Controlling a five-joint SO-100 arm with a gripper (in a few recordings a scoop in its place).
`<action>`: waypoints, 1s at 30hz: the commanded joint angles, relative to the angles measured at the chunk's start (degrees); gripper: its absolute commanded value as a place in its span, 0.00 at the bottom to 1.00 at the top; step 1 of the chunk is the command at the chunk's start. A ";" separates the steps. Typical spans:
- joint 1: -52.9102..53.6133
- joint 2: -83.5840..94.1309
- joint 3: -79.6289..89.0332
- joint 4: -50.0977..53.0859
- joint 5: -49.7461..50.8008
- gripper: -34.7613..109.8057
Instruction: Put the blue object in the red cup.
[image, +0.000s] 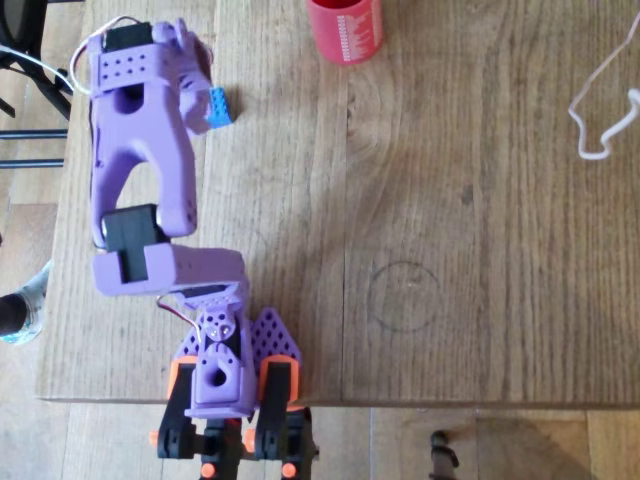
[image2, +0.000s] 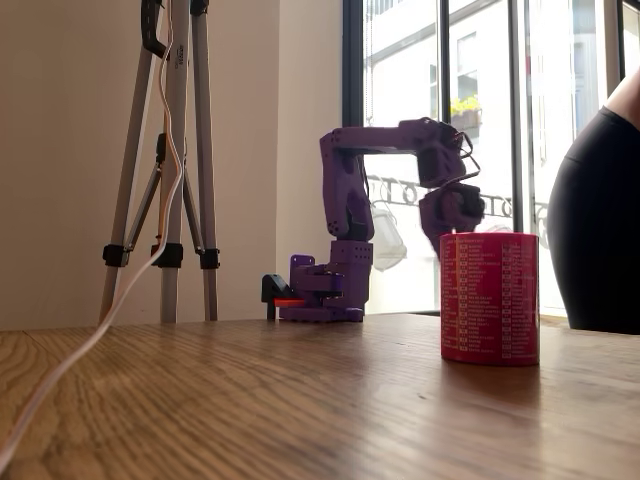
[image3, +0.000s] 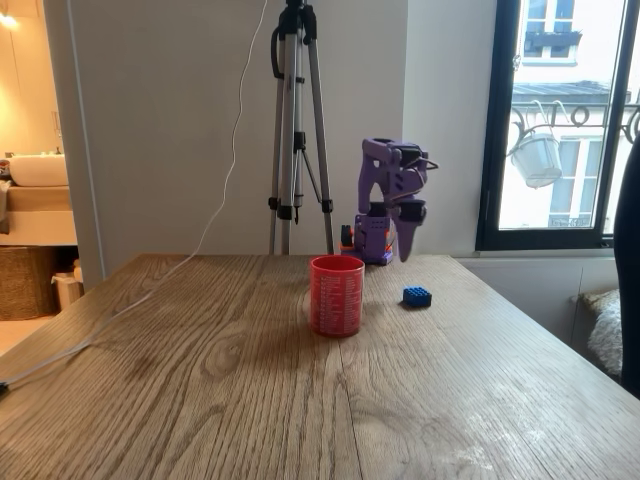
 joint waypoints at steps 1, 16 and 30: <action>-2.46 -3.78 -5.80 -6.50 3.87 0.25; -2.37 -12.83 -12.83 -1.58 -3.96 0.25; -3.69 -11.43 -13.27 2.02 -27.42 0.55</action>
